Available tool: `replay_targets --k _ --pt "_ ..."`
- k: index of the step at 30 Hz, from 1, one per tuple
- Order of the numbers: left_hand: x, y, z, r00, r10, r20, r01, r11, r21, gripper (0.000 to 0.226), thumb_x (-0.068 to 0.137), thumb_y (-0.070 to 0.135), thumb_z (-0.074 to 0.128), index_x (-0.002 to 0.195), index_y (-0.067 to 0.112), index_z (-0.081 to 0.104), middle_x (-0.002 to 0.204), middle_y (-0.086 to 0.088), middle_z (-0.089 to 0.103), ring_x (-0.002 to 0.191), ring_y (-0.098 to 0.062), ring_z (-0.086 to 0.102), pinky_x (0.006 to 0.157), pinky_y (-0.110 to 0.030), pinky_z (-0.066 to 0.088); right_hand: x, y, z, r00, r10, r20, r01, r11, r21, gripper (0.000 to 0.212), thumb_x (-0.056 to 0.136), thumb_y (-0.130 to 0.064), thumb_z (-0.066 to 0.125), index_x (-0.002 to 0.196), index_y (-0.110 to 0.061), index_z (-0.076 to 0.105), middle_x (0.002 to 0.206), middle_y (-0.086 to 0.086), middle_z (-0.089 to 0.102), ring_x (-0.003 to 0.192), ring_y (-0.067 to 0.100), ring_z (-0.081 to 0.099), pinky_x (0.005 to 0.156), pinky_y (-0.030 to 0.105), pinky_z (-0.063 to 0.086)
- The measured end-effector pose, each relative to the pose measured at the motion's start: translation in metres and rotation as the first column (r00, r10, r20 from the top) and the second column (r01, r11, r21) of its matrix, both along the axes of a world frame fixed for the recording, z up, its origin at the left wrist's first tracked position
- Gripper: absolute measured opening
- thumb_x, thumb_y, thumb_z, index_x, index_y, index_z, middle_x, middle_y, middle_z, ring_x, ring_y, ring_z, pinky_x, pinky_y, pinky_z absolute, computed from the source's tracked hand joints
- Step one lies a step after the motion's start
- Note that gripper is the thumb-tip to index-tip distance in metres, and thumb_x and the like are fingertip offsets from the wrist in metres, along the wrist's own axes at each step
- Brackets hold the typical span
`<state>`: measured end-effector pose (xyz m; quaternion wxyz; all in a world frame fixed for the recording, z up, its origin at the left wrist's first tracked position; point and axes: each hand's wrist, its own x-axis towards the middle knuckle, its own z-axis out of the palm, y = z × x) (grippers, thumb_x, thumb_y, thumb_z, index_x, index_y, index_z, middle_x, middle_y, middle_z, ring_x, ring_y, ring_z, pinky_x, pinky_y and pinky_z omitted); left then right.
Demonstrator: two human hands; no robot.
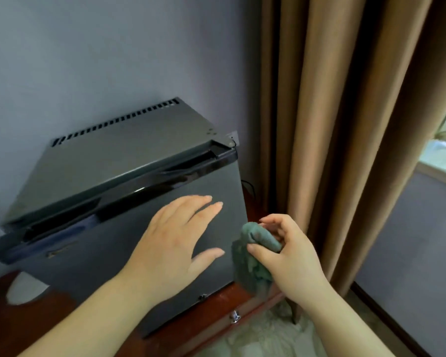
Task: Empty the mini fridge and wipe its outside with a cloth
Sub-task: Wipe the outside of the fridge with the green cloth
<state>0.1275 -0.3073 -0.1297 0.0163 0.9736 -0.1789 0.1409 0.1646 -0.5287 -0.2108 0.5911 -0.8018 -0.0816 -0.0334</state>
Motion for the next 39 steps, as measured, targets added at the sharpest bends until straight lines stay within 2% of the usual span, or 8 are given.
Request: replay_targets --k 6,10,14,21,24,30,33,39 --pt "-0.007 -0.003 0.016 0.989 -0.093 -0.119 0.08 0.991 -0.104 0.053 0.097 0.059 0.046 0.147 0.042 0.041 0.142 0.025 0.044 0.131 0.004 0.032 0.109 -0.019 0.027 -0.018 0.001 0.027 0.981 0.107 -0.159 -0.08 0.982 0.17 0.042 0.08 -0.014 0.08 0.103 -0.038 0.055 0.101 -0.012 0.073 0.089 0.012 0.073 0.082 0.046 0.061" --pt "-0.001 -0.001 0.018 0.989 -0.12 -0.088 0.111 0.988 -0.106 0.05 0.096 0.056 0.044 0.142 0.038 0.049 0.137 0.021 0.052 0.128 0.001 0.039 0.105 -0.02 0.032 -0.025 -0.004 0.029 0.987 0.001 -0.162 0.033 0.978 0.206 0.035 0.066 -0.035 0.085 0.085 -0.036 0.055 0.089 0.002 0.076 0.081 0.028 0.075 0.073 0.056 0.061" --pt "0.015 -0.004 0.026 0.991 -0.133 -0.022 0.131 0.987 -0.098 0.047 0.096 0.053 0.046 0.135 0.03 0.057 0.128 0.015 0.059 0.124 -0.007 0.049 0.103 -0.034 0.047 -0.02 -0.013 0.031 0.989 -0.065 -0.135 0.085 0.985 0.148 0.016 0.081 -0.021 0.084 0.087 -0.024 0.069 0.081 -0.005 0.076 0.074 0.011 0.074 0.071 0.042 0.063" --pt "0.065 -0.014 0.061 0.988 -0.077 0.137 0.075 0.997 0.016 0.044 0.095 0.043 0.059 0.133 0.02 0.061 0.131 0.004 0.058 0.124 -0.02 0.051 0.1 -0.046 0.048 0.038 -0.011 0.019 0.979 -0.204 -0.025 0.206 0.973 0.103 0.015 0.081 -0.027 0.083 0.086 -0.037 0.073 0.083 -0.02 0.073 0.08 0.0 0.069 0.07 0.026 0.059" --pt "0.092 -0.014 0.075 0.996 -0.012 0.089 0.006 0.998 0.067 0.05 0.095 0.051 0.052 0.137 0.026 0.056 0.136 0.004 0.053 0.128 -0.022 0.046 0.102 -0.049 0.045 0.073 -0.006 0.018 0.976 -0.214 0.025 0.212 0.974 0.077 0.018 0.081 -0.03 0.082 0.089 -0.042 0.071 0.084 -0.025 0.07 0.082 -0.006 0.065 0.069 0.014 0.051" --pt "0.141 -0.018 0.087 0.997 0.046 -0.055 -0.035 0.983 0.183 0.062 0.093 0.066 0.032 0.147 0.038 0.043 0.155 0.011 0.033 0.146 -0.01 0.023 0.115 -0.03 0.024 0.131 0.017 0.014 0.988 -0.119 0.094 0.114 0.992 0.058 0.021 0.084 -0.034 0.078 0.103 -0.04 0.073 0.096 -0.029 0.067 0.094 -0.014 0.058 0.075 -0.001 0.038" --pt "0.151 -0.021 0.082 0.99 0.049 -0.134 -0.037 0.995 0.095 0.062 0.093 0.069 0.029 0.149 0.043 0.038 0.159 0.021 0.025 0.148 0.002 0.013 0.113 -0.018 0.014 0.141 0.028 0.004 0.985 -0.092 0.149 0.078 0.992 0.095 0.019 0.083 -0.027 0.08 0.101 -0.032 0.077 0.098 -0.027 0.066 0.097 -0.016 0.056 0.081 -0.003 0.035" --pt "0.155 -0.021 0.077 0.983 0.062 -0.173 -0.052 0.997 0.062 0.058 0.097 0.067 0.031 0.15 0.045 0.037 0.158 0.023 0.028 0.151 -0.001 0.014 0.115 -0.029 0.022 0.151 0.038 -0.007 0.988 -0.019 0.154 -0.023 0.964 0.264 0.017 0.084 -0.024 0.081 0.1 -0.028 0.08 0.103 -0.026 0.067 0.105 -0.004 0.061 0.09 0.004 0.04"
